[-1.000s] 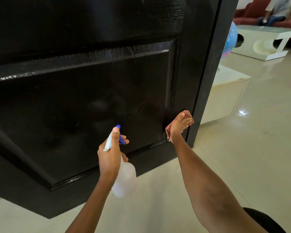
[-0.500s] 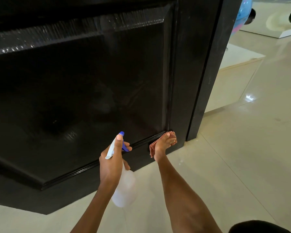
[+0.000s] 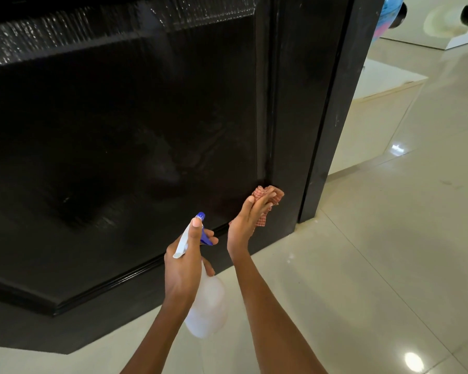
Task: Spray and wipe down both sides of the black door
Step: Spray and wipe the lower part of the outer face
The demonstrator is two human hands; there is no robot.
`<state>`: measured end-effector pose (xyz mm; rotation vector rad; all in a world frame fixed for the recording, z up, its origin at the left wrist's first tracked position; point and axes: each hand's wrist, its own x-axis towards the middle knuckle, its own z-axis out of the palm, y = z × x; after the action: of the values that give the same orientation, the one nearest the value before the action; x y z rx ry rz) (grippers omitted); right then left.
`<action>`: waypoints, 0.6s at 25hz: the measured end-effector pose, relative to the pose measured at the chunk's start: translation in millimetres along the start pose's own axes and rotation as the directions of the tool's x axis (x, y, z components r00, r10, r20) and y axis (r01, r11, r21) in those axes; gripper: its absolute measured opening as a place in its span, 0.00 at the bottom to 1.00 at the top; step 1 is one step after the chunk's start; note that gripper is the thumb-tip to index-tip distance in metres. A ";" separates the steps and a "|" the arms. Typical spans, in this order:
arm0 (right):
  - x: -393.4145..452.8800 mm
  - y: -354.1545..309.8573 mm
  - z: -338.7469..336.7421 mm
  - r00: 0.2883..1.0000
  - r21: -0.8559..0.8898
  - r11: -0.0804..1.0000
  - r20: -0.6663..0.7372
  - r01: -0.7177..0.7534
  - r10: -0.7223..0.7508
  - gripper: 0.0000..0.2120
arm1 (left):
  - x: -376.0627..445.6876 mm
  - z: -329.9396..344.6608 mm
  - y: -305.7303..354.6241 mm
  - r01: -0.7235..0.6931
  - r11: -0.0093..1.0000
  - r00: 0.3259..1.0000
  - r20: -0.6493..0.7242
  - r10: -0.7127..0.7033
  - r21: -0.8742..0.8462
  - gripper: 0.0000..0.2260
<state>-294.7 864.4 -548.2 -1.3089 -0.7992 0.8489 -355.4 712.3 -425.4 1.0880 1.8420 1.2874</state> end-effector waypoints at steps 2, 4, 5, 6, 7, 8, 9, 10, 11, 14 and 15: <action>-7.1 2.0 -0.4 0.999 0.020 1.000 0.037 0.021 -0.021 0.34 | 0.3 3.7 -0.5 0.000 1.000 1.000 0.003 0.000 -0.002 0.26; -7.9 9.1 -0.9 0.999 0.007 1.000 0.014 0.031 -0.031 0.29 | 0.3 6.1 -0.8 0.000 1.000 1.000 0.006 0.000 0.003 0.25; -8.0 16.9 -2.3 1.000 -0.010 1.000 -0.012 0.015 -0.015 0.28 | -0.2 6.8 -0.7 -0.003 1.000 1.000 0.013 0.003 0.004 0.25; -9.6 22.4 -4.7 1.000 -0.028 1.000 -0.017 -0.014 0.013 0.27 | -1.9 7.0 -1.1 -0.006 1.000 1.000 0.019 0.006 0.004 0.25; -10.8 31.3 -6.8 0.998 -0.032 0.997 0.003 -0.064 0.065 0.26 | -3.8 7.2 -1.5 -0.005 1.000 1.000 0.020 0.005 0.002 0.25; -13.1 39.1 -9.3 0.990 -0.021 0.991 0.049 -0.131 0.132 0.27 | -6.0 6.5 -1.9 -0.002 1.000 1.000 0.017 0.002 0.003 0.25; -15.1 43.8 -10.5 0.972 0.023 0.977 0.107 -0.212 0.209 0.28 | -7.6 5.6 -1.7 0.002 1.000 1.000 0.013 -0.002 0.005 0.24; -17.0 43.5 -11.2 0.950 0.055 0.956 0.143 -0.288 0.278 0.29 | -9.5 3.5 -1.2 0.003 1.000 1.000 0.011 -0.003 0.005 0.25; -16.6 39.7 -11.1 0.942 0.070 0.945 0.135 -0.320 0.309 0.29 | -10.7 2.0 -1.1 0.003 1.000 1.000 0.011 -0.003 0.001 0.25; -15.6 8.4 -13.7 0.997 0.013 0.997 0.022 -0.080 0.079 0.27 | -13.7 -1.6 -1.1 0.006 1.000 1.000 -0.001 -0.006 -0.006 0.25; -13.3 -3.0 -14.5 0.999 -0.018 0.999 0.014 0.037 -0.037 0.27 | -13.2 -1.5 -0.3 0.006 1.000 1.000 -0.002 -0.006 -0.007 0.25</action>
<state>-288.1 845.7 -546.9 -1.3013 -0.8412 0.8234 -350.7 699.9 -424.7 1.0768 1.8394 1.2907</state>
